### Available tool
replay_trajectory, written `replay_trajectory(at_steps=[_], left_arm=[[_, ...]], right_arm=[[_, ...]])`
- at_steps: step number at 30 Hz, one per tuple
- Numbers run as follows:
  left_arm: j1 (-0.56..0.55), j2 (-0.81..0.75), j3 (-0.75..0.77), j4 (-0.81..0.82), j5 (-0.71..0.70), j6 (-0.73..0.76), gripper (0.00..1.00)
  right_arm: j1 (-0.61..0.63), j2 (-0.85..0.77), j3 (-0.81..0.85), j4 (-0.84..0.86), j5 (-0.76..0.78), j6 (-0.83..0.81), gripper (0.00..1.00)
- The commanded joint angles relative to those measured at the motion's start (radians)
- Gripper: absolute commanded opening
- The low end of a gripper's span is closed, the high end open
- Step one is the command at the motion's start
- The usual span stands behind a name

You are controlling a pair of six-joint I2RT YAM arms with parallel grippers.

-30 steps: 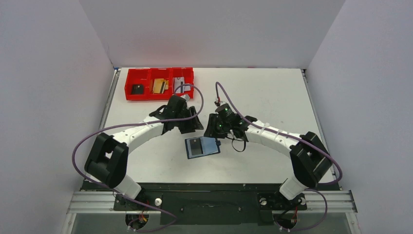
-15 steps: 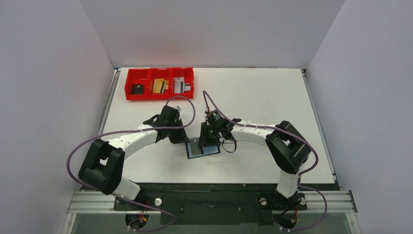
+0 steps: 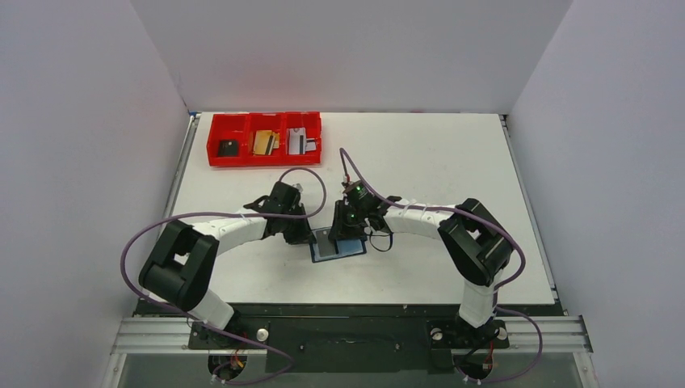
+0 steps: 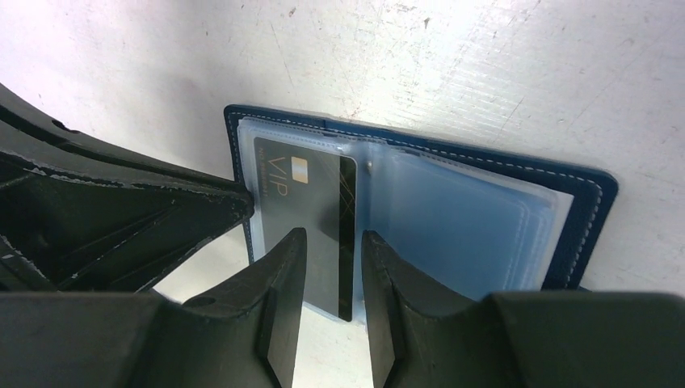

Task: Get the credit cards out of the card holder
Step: Remove the credit card from the card holder.

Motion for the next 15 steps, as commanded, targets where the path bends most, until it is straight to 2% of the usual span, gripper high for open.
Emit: replay_trajectory(at_steps=[1,9,15], left_arm=[[-0.014,0.026,-0.006,0.068,0.006,-0.009,0.0],[-0.034,0.056,0.019,-0.012,-0.064,-0.018,0.0],[-0.053,0.079,0.037,-0.044,-0.095,-0.018,0.0]], right_arm=[[-0.009,0.005,-0.014,0.054,-0.006,0.01,0.28],[-0.037,0.003,-0.063,0.117,-0.043,0.037,0.25],[-0.085,-0.012,-0.141,0.254,-0.121,0.092,0.24]])
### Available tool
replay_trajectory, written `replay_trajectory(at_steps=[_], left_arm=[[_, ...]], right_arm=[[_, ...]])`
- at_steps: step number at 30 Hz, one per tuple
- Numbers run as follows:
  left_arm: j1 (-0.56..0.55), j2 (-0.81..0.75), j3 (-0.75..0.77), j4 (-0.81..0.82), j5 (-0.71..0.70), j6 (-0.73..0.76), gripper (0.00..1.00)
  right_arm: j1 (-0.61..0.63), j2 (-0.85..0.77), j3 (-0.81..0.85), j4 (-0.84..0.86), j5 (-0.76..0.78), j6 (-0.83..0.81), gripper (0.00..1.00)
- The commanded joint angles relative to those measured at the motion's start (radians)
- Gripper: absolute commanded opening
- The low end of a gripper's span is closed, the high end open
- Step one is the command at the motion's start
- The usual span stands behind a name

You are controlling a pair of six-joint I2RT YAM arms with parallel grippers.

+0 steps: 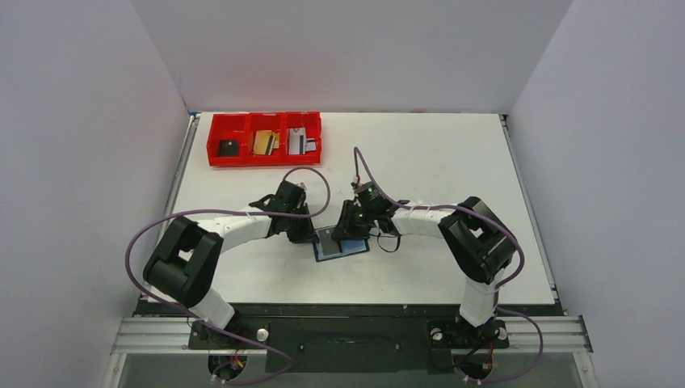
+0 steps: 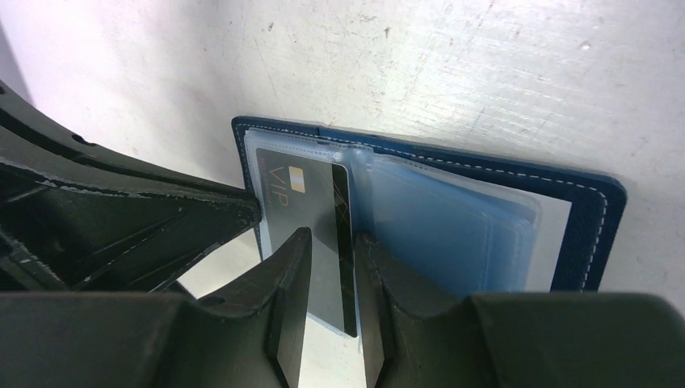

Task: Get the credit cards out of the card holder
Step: Remove the credit card from the card holder.

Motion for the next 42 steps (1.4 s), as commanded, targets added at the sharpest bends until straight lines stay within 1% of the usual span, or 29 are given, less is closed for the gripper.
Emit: replay_trajectory(at_steps=[1,5,12,15,23,42], left_arm=[[-0.024,0.049,0.014,-0.061,-0.063,0.003,0.0],[-0.03,0.059,0.018,-0.066,-0.07,-0.002,0.0],[-0.037,0.069,0.029,-0.08,-0.081,-0.007,0.0],[-0.04,0.071,0.034,-0.087,-0.087,-0.006,0.0],[-0.039,0.072,0.04,-0.107,-0.111,-0.008,0.0],[-0.011,0.108,0.047,-0.126,-0.126,0.01,0.0]], right_arm=[[-0.03,-0.018,-0.073,0.152,-0.057,0.047,0.24],[-0.042,-0.022,-0.112,0.229,-0.097,0.095,0.23],[-0.062,-0.022,-0.166,0.347,-0.138,0.15,0.16],[-0.065,-0.02,-0.175,0.368,-0.146,0.164,0.13],[-0.07,-0.02,-0.188,0.384,-0.14,0.171,0.0],[-0.123,-0.059,-0.259,0.367,-0.098,0.141,0.0]])
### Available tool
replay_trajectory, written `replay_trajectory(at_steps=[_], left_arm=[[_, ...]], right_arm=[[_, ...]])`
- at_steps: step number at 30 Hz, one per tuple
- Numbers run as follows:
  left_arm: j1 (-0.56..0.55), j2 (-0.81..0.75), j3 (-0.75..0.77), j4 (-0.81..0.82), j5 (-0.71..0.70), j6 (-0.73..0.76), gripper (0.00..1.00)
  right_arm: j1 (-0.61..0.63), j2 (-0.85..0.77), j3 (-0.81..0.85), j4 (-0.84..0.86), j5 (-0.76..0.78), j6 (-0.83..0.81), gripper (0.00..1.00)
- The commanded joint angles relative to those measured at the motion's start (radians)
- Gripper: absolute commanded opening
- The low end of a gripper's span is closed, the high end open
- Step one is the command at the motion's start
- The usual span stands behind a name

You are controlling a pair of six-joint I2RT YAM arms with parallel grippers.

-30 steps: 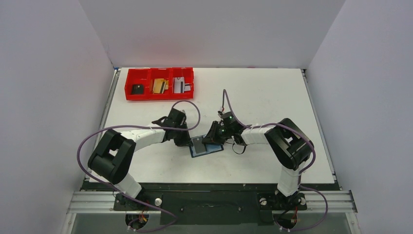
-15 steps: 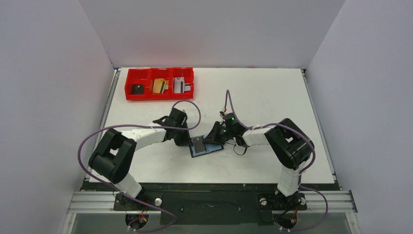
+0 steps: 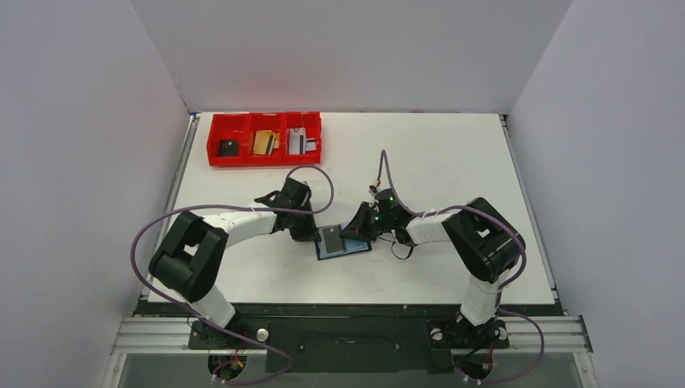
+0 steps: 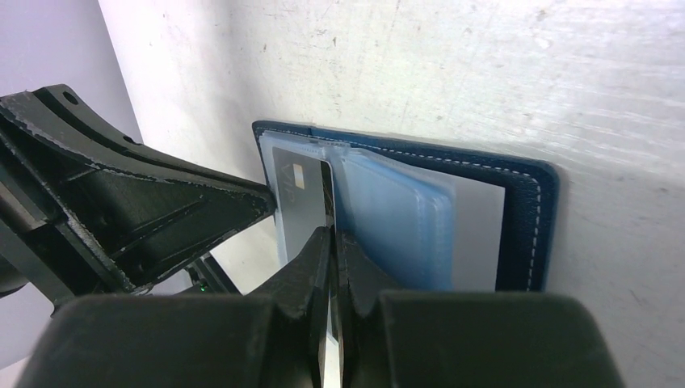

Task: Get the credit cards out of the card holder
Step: Remove the credit card from the card holder.

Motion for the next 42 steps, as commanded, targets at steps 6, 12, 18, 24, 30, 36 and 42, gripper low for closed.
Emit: replay_trajectory(at_steps=[6,12,18,24,30,36,42], left_arm=[[0.013,0.064,-0.015,-0.072,-0.078,0.028,0.0],[0.013,0.067,-0.013,-0.072,-0.077,0.031,0.0],[0.013,0.068,-0.012,-0.071,-0.077,0.032,0.0],[0.013,0.068,-0.009,-0.07,-0.078,0.032,0.0],[0.013,0.069,-0.005,-0.071,-0.078,0.033,0.0],[0.012,0.069,-0.004,-0.072,-0.077,0.037,0.0],[0.011,0.06,0.006,-0.077,-0.071,0.048,0.0]], right_arm=[[-0.034,-0.043,-0.039,-0.018,0.034,-0.043,0.0],[-0.049,-0.053,-0.05,-0.022,0.033,-0.052,0.0],[-0.065,-0.061,-0.069,-0.023,0.031,-0.06,0.0],[-0.081,-0.074,-0.083,-0.026,0.027,-0.068,0.0],[-0.098,-0.086,-0.094,-0.038,0.028,-0.082,0.0],[-0.107,-0.089,-0.097,-0.061,0.044,-0.105,0.0],[-0.106,-0.086,-0.099,-0.078,0.061,-0.124,0.0]])
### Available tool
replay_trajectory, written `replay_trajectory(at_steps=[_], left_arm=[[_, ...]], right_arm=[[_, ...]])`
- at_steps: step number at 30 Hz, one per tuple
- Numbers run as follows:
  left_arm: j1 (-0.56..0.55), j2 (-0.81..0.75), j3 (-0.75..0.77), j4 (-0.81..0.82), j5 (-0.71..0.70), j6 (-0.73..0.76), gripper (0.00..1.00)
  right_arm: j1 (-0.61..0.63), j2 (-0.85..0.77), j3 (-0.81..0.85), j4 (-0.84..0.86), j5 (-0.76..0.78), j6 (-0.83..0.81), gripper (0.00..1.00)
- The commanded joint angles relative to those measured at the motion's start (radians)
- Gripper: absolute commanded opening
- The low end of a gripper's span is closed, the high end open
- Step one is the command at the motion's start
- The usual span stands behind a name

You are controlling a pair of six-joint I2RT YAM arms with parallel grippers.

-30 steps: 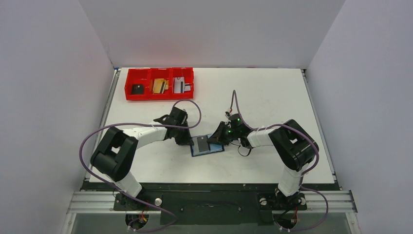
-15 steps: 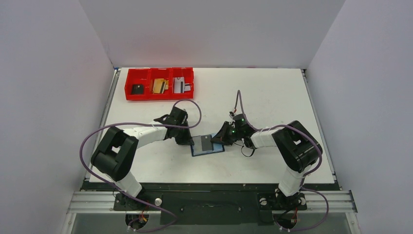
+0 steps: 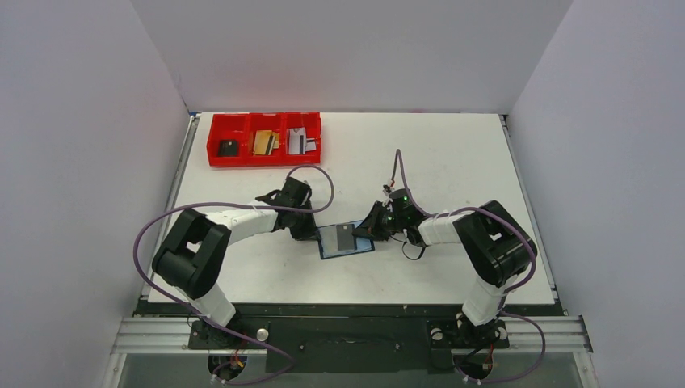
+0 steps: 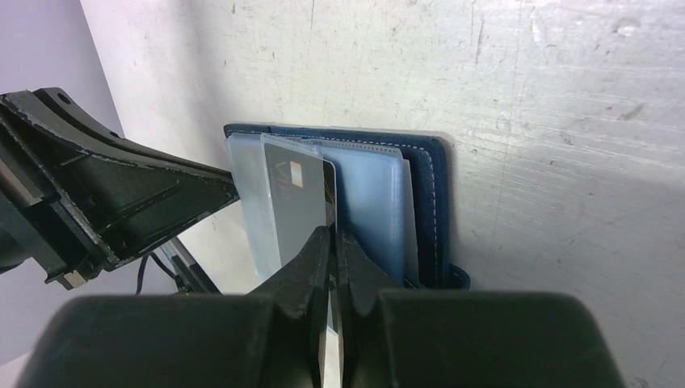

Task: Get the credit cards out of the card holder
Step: Remove the credit card from the card holder.

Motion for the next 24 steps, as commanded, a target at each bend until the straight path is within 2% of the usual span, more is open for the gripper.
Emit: replay_trajectory(at_steps=[1,9,13,20,24], left_arm=[[0.002,0.029,-0.004,-0.078,-0.067,0.048,0.0],[-0.024,-0.069,0.124,-0.165,-0.089,0.098,0.0],[-0.048,-0.088,0.173,-0.174,-0.068,0.11,0.07],[-0.101,-0.039,0.222,-0.133,-0.01,0.101,0.11],[-0.111,0.016,0.22,-0.084,0.023,0.092,0.07]], right_arm=[[-0.01,-0.023,-0.017,-0.068,0.072,-0.065,0.0],[0.013,-0.021,-0.005,-0.079,0.075,-0.073,0.0],[0.026,-0.018,0.006,-0.082,0.078,-0.072,0.0],[0.034,-0.007,0.019,-0.082,0.082,-0.066,0.0],[0.036,-0.008,0.02,-0.085,0.083,-0.066,0.0]])
